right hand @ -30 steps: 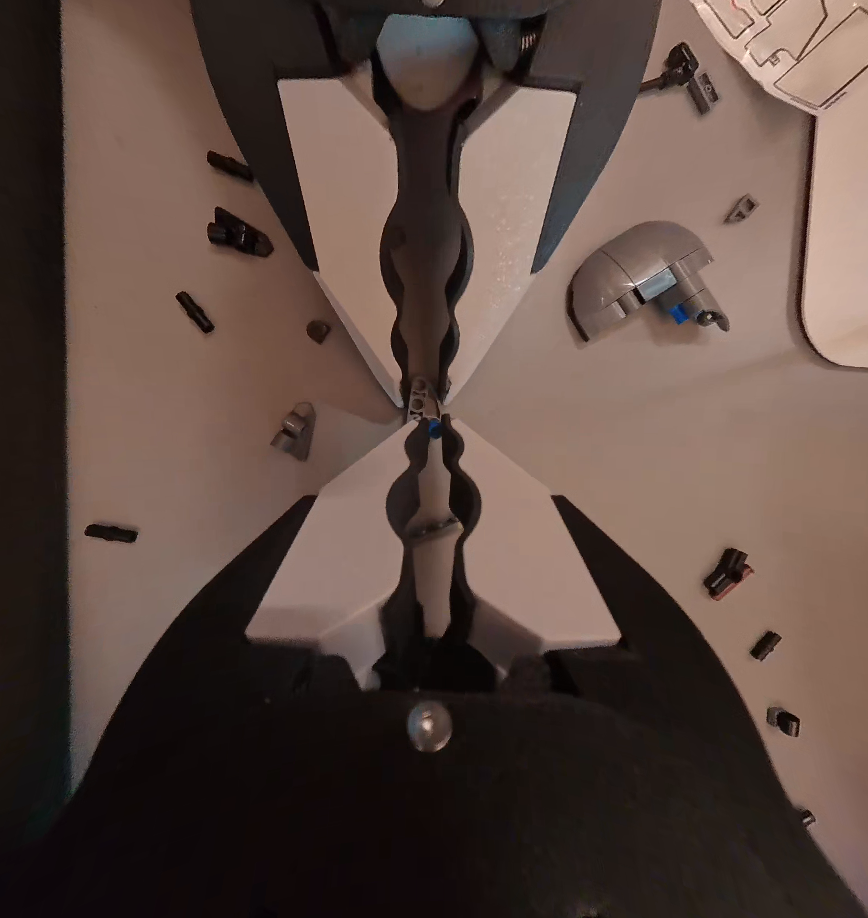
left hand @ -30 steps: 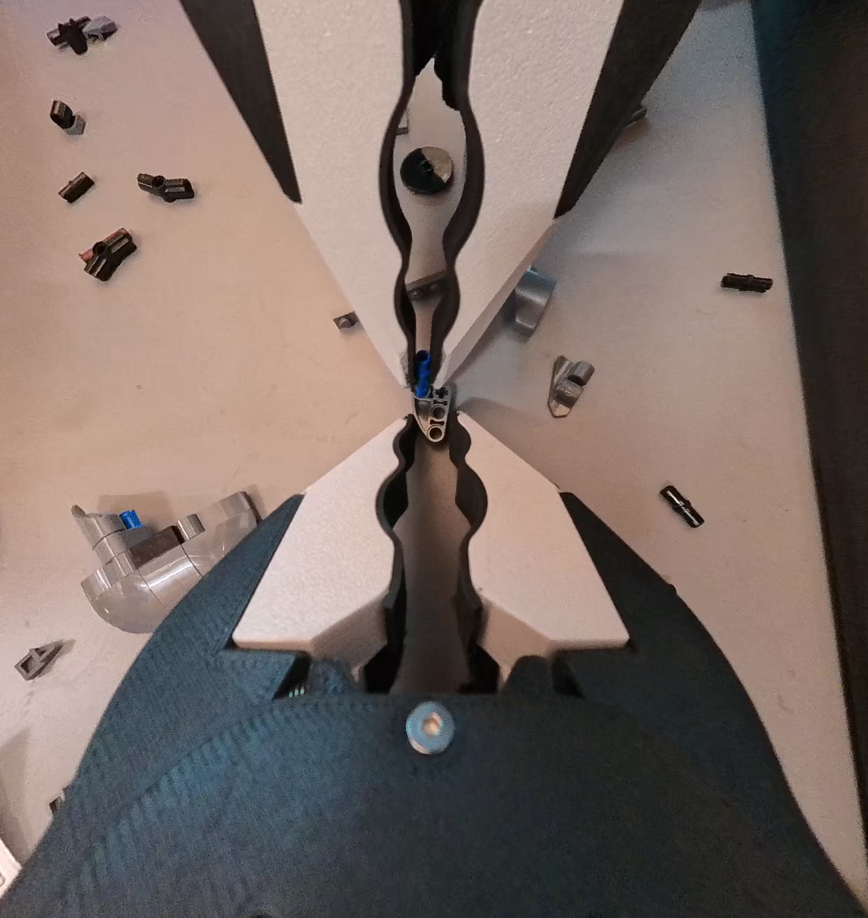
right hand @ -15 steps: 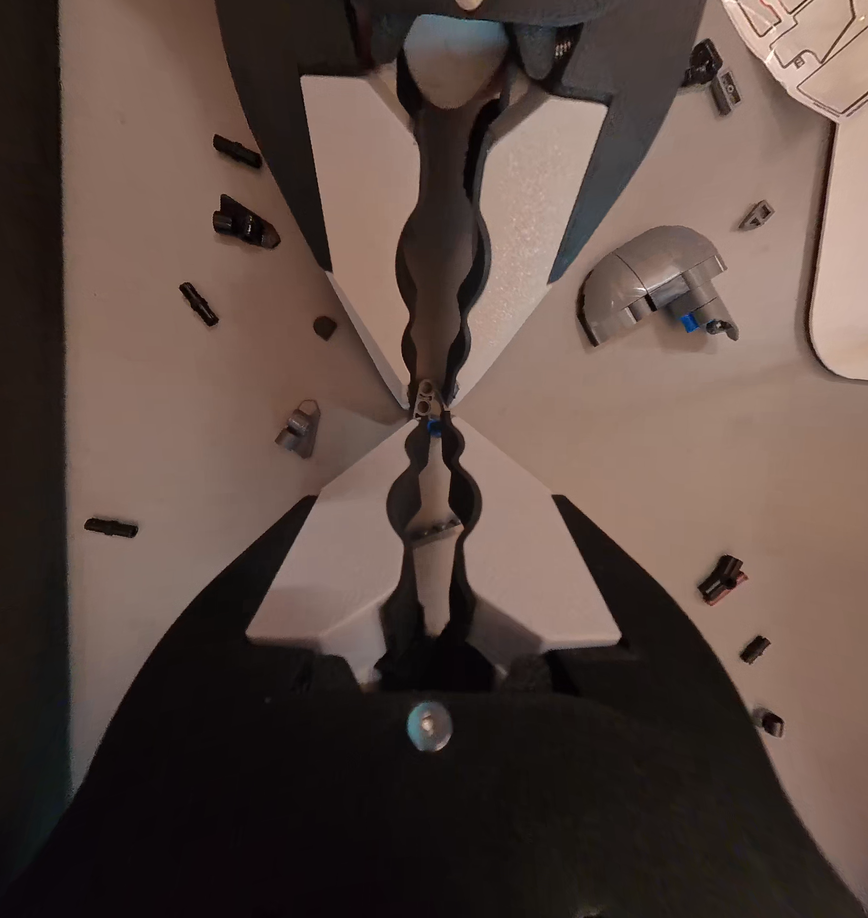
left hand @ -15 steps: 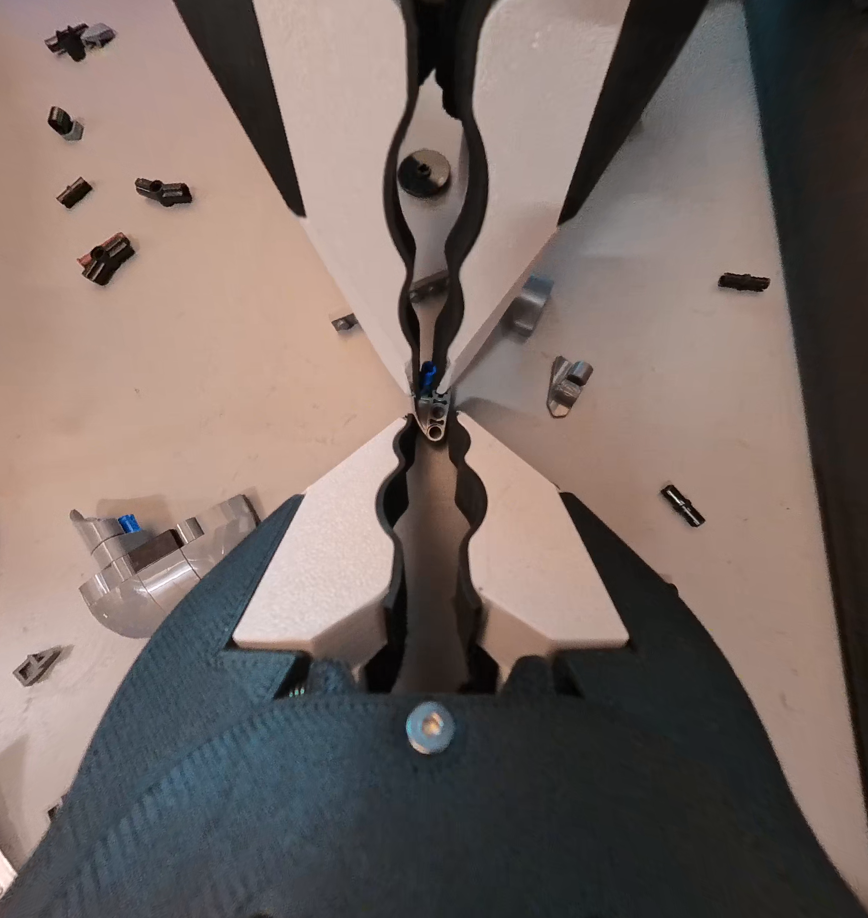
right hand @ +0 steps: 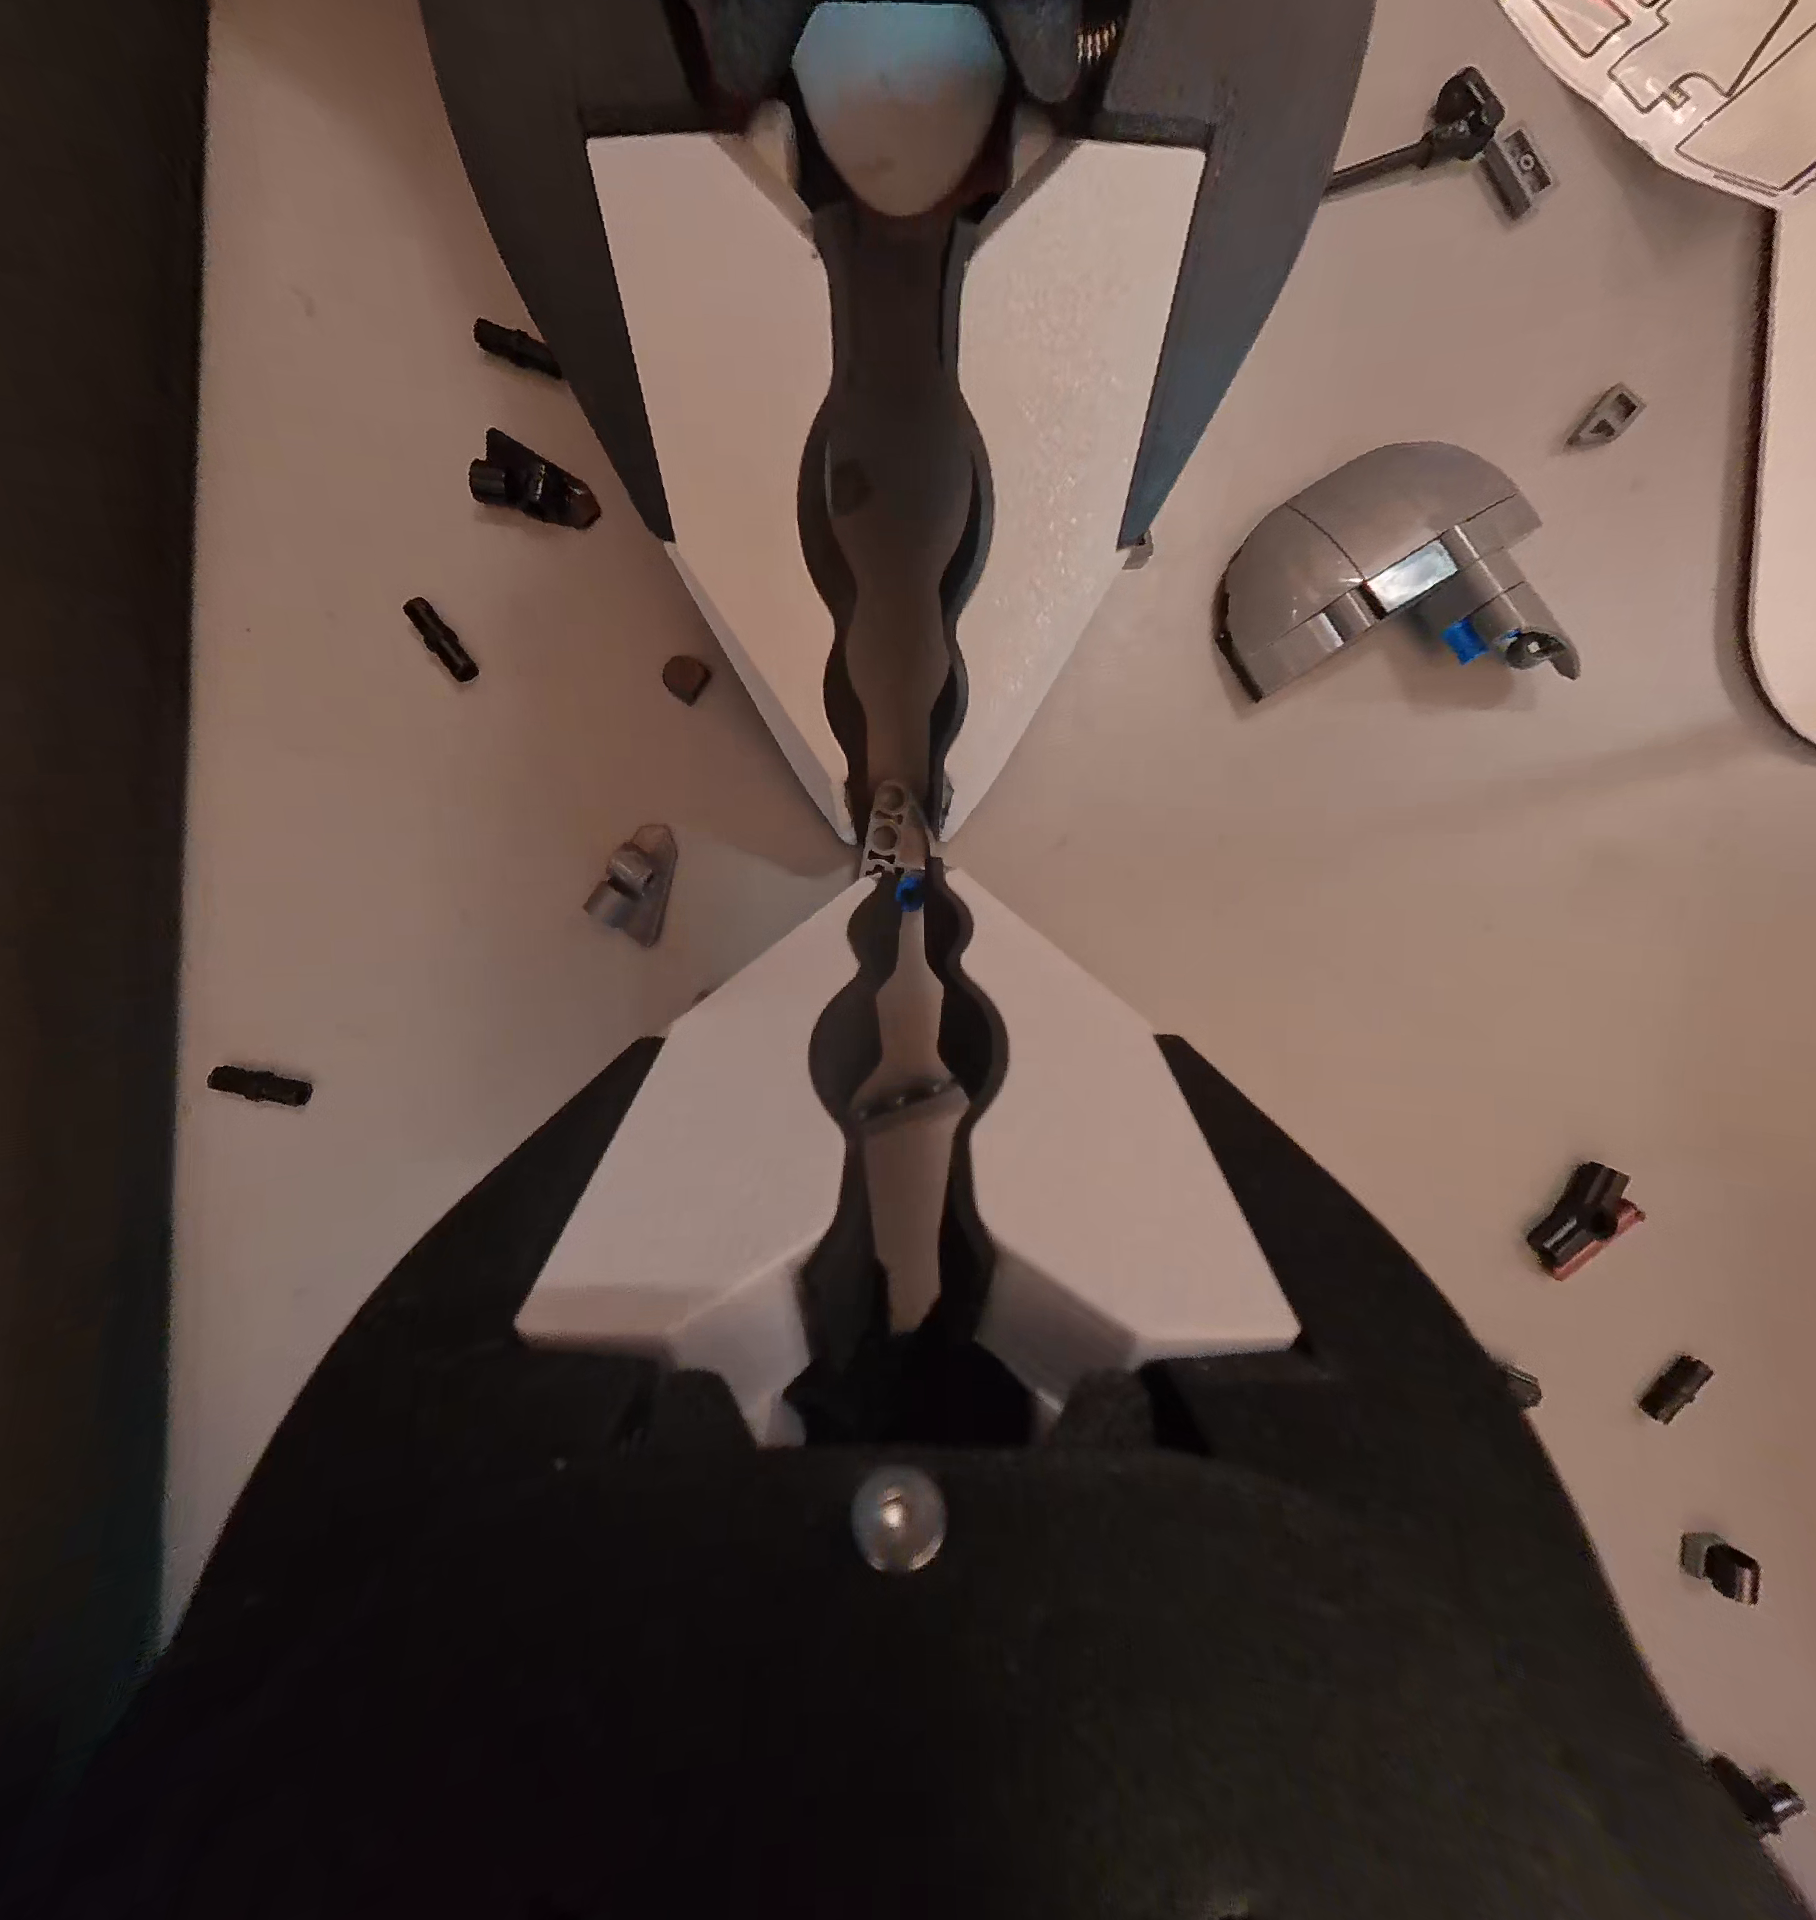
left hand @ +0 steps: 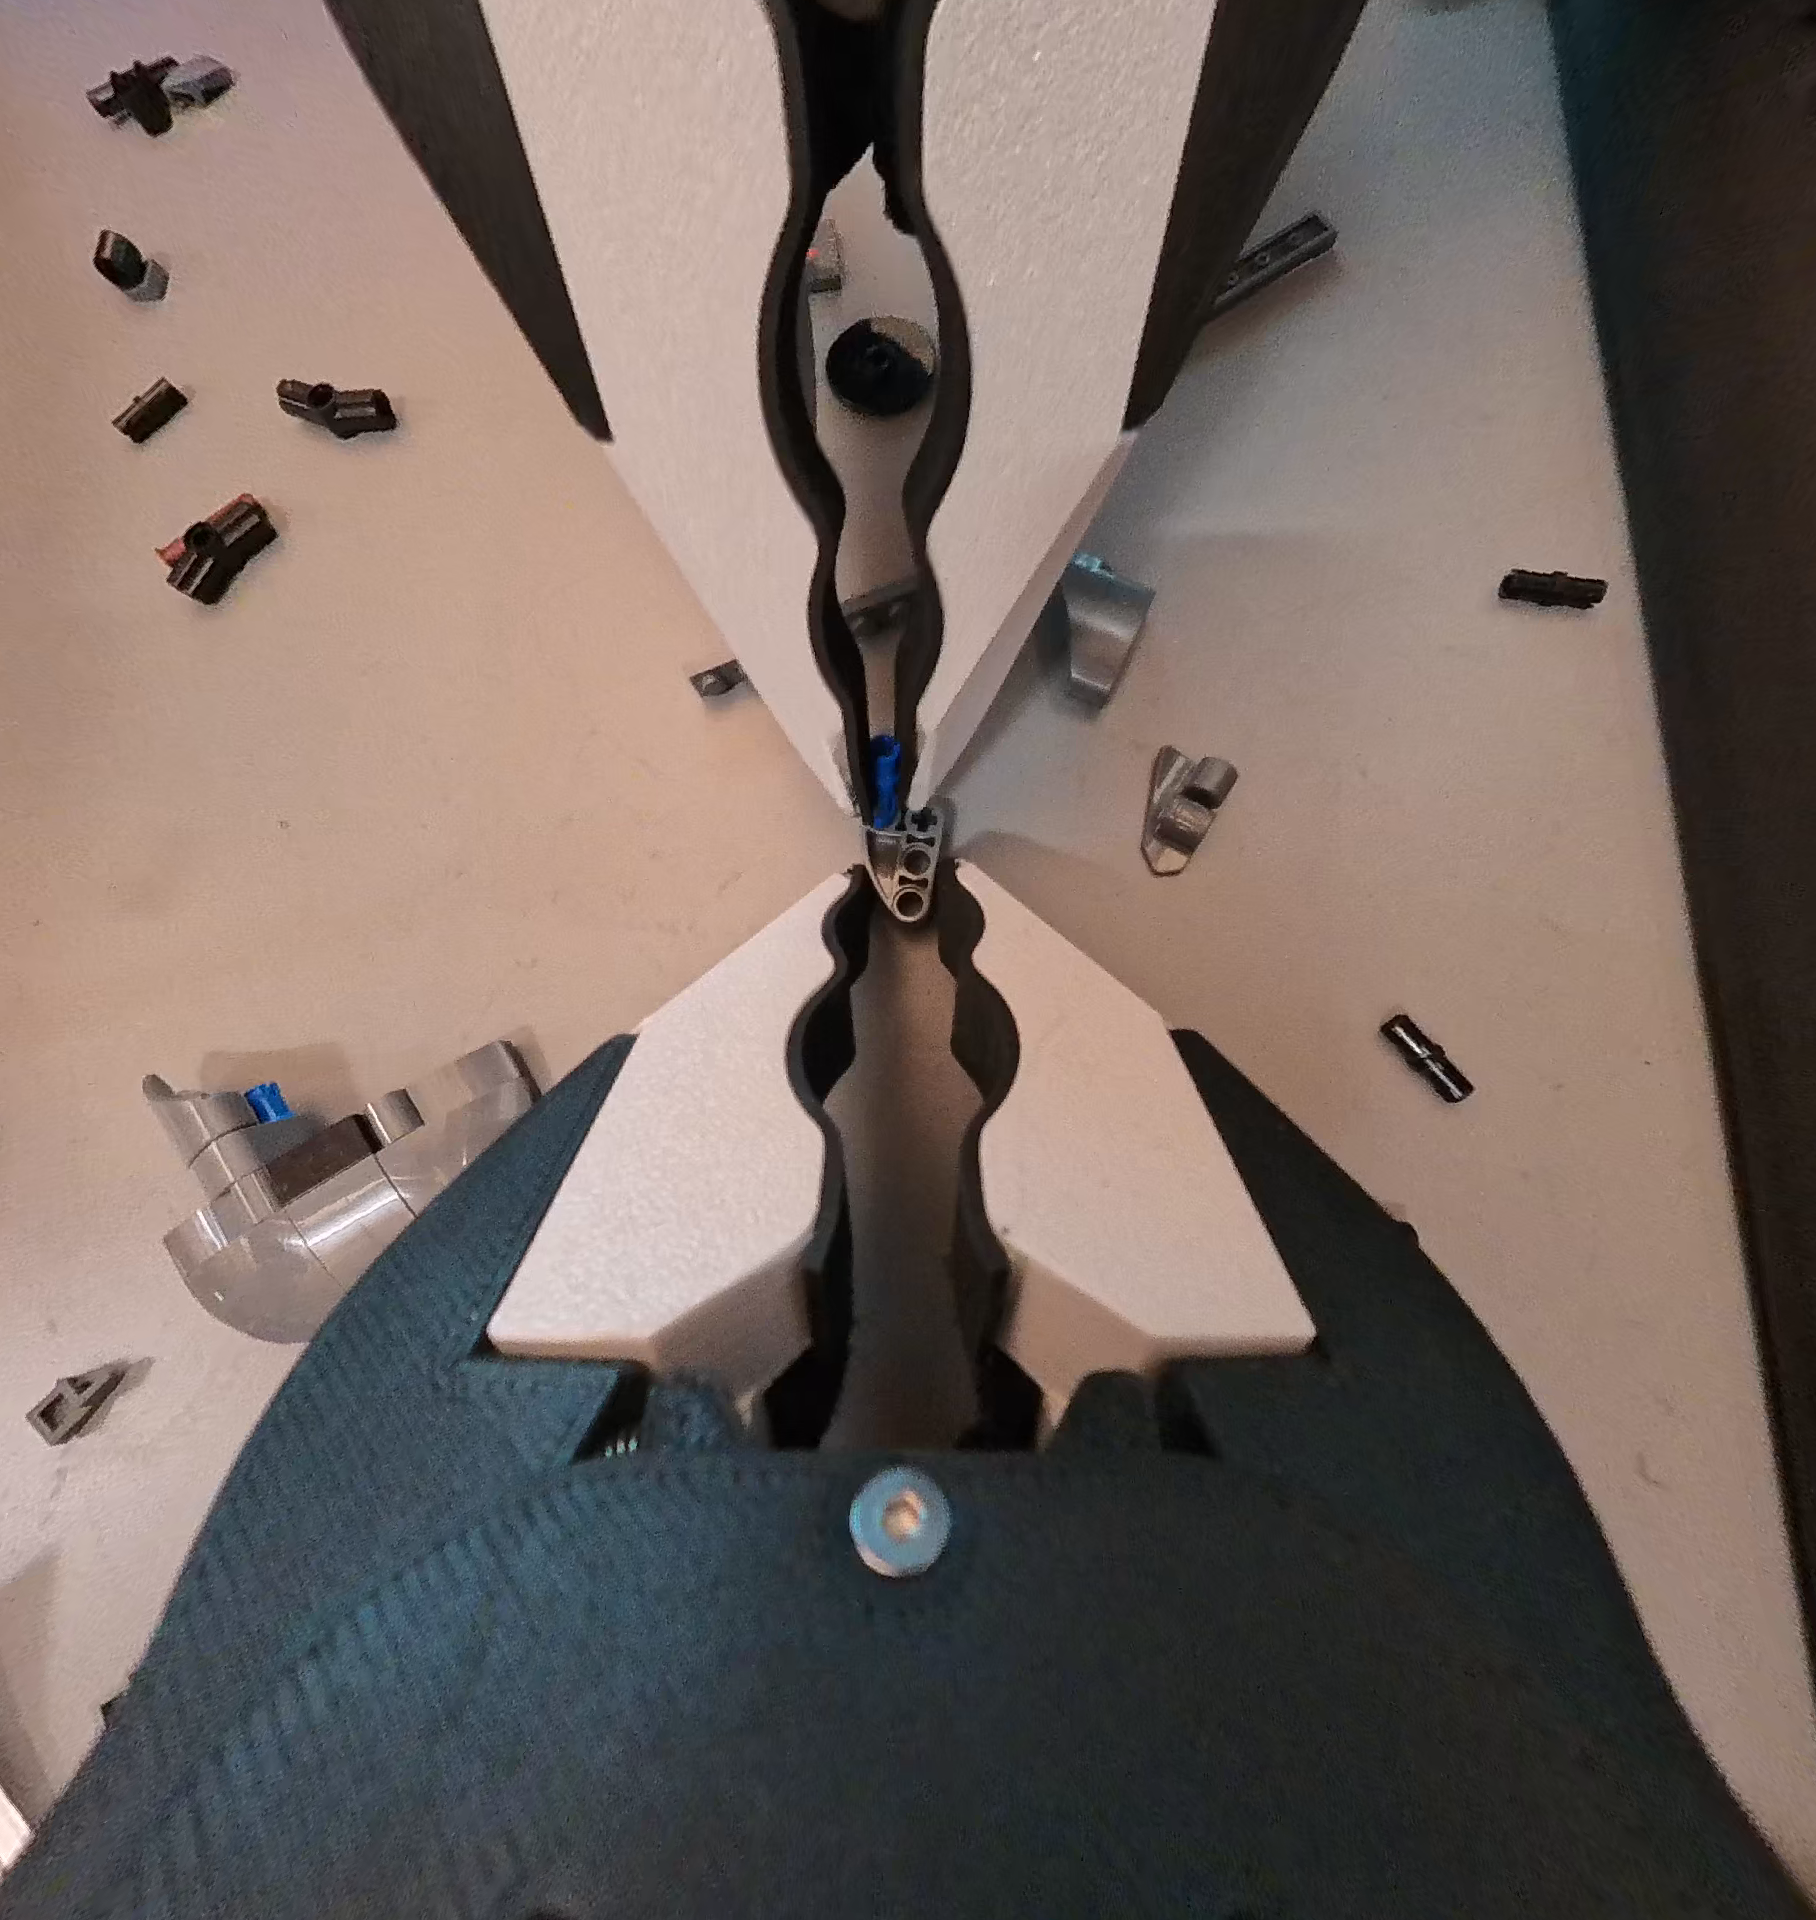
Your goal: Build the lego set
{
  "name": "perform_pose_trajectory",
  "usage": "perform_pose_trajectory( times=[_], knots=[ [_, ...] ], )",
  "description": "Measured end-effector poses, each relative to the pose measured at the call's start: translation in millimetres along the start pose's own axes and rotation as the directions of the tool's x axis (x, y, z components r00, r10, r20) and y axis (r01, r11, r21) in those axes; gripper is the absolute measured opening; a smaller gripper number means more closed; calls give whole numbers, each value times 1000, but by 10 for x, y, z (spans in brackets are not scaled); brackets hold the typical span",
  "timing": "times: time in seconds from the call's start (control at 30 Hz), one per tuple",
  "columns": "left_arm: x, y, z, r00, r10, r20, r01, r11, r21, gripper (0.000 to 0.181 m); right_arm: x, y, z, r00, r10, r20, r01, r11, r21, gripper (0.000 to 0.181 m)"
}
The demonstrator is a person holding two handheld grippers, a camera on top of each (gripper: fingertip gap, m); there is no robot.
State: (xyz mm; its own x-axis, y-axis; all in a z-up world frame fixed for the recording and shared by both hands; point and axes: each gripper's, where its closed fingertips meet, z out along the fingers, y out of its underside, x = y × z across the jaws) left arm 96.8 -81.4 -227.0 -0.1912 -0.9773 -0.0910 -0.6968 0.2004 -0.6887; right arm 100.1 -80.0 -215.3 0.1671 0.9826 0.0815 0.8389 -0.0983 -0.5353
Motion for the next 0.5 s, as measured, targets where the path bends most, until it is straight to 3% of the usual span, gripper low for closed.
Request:
perform_pose_trajectory(
  times=[0.5],
  knots=[
    [8, -3, 4, 1000, 9, 3, -9, 1000, -6, 10, -1, 25, 39, 997, 37, 68, -34, 999, -42, 3]
  ],
)
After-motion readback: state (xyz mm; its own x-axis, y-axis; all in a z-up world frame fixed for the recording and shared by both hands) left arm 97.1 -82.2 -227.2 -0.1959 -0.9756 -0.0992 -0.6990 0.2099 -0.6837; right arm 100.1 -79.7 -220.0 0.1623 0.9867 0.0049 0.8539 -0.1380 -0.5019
